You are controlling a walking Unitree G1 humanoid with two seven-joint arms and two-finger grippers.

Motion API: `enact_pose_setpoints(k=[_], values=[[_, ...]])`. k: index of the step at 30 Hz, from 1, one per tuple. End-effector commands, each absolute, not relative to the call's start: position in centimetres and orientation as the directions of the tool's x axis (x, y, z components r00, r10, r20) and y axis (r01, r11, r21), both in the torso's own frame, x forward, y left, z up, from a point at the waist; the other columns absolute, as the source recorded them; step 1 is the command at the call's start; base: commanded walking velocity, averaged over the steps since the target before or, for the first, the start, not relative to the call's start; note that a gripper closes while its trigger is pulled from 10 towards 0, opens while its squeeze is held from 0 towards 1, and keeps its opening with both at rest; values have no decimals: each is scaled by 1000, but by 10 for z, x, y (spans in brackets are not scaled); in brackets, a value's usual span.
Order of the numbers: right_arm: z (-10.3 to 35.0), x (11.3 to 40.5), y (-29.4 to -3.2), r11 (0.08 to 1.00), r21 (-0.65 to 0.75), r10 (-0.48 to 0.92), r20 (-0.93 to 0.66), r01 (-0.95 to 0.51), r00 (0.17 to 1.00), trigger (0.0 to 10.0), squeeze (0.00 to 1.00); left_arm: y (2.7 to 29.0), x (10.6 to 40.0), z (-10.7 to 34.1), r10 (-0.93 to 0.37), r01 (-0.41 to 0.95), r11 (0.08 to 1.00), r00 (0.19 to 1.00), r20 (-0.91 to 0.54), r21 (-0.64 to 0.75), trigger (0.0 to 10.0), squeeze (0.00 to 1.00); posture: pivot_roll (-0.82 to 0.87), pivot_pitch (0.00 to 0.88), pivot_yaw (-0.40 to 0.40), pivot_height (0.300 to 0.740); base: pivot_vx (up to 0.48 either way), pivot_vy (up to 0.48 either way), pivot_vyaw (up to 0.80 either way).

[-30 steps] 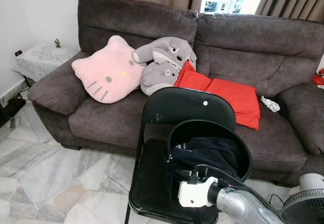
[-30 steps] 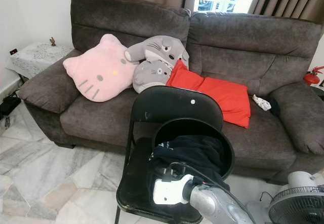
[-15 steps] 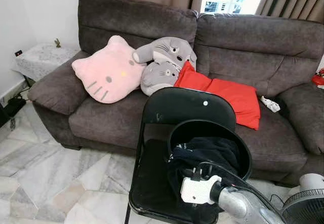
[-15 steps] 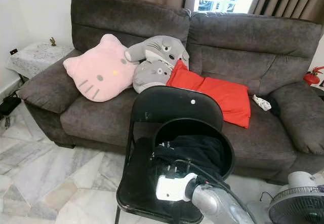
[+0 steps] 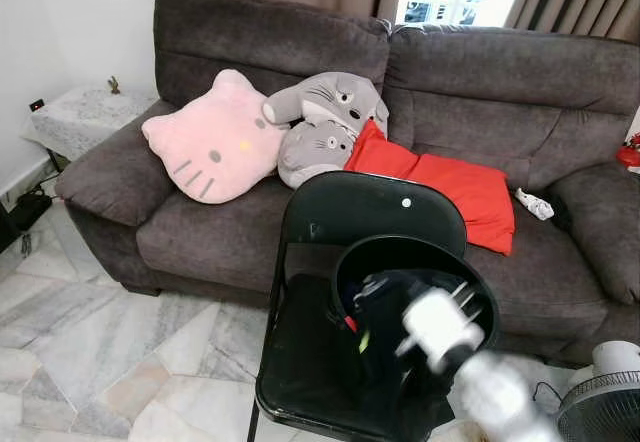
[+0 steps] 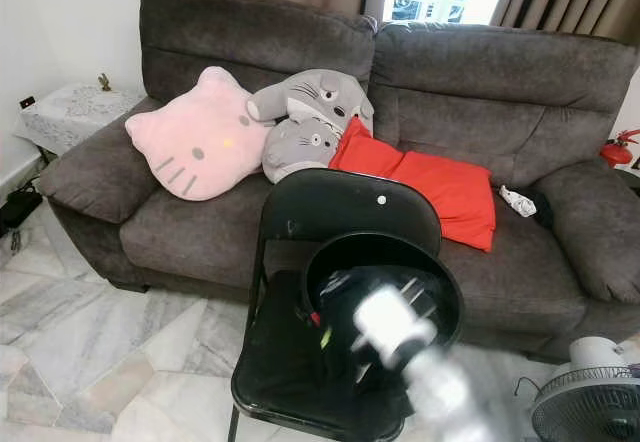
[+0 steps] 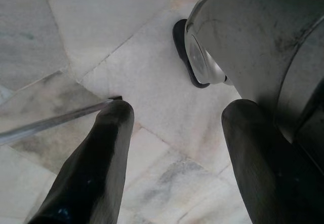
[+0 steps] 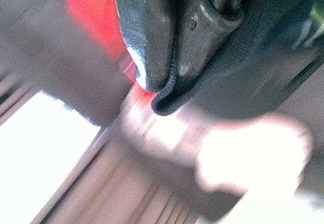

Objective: Hang hanger

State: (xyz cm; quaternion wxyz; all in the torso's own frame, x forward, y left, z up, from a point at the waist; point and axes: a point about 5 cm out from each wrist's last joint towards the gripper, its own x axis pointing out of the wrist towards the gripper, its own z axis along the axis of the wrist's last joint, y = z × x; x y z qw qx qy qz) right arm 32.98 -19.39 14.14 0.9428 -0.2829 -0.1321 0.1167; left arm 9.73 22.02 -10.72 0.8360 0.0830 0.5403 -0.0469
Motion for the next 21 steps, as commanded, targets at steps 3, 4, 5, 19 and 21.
enact_pose_setpoints(k=[3, 4, 5, 19, 21], values=[[152, 341, -190, 939, -326, 125, 33, -108, 992, 0, 0, 210, 105, -107, -16, 173, 983, 429, -903, 65, 10000, 0, -68, 0, -78, 740, 0, 0, 0], [153, 343, -191, 945, -314, 109, 28, -95, 994, 0, 0, 210, 105, -107, -16, 173, 983, 429, -903, 64, 10000, 0, -68, 0, -78, 740, 0, 0, 0], [155, 346, -192, 956, -281, 97, 34, -83, 995, 0, 0, 211, 105, -107, -16, 173, 983, 429, -903, 65, 10000, 0, -67, 0, -75, 740, 0, 0, 0], [173, 342, -203, 995, 63, -86, 100, 79, 991, 0, 0, 213, 100, -108, -10, 176, 982, 420, -907, 70, 10000, 0, -56, 0, -59, 740, 0, 0, 0], [163, 337, -206, 991, 72, -117, 62, 113, 991, 0, 0, 214, 99, -108, -10, 178, 981, 418, -908, 71, 10000, 0, -57, 0, -50, 740, 0, 0, 0]])
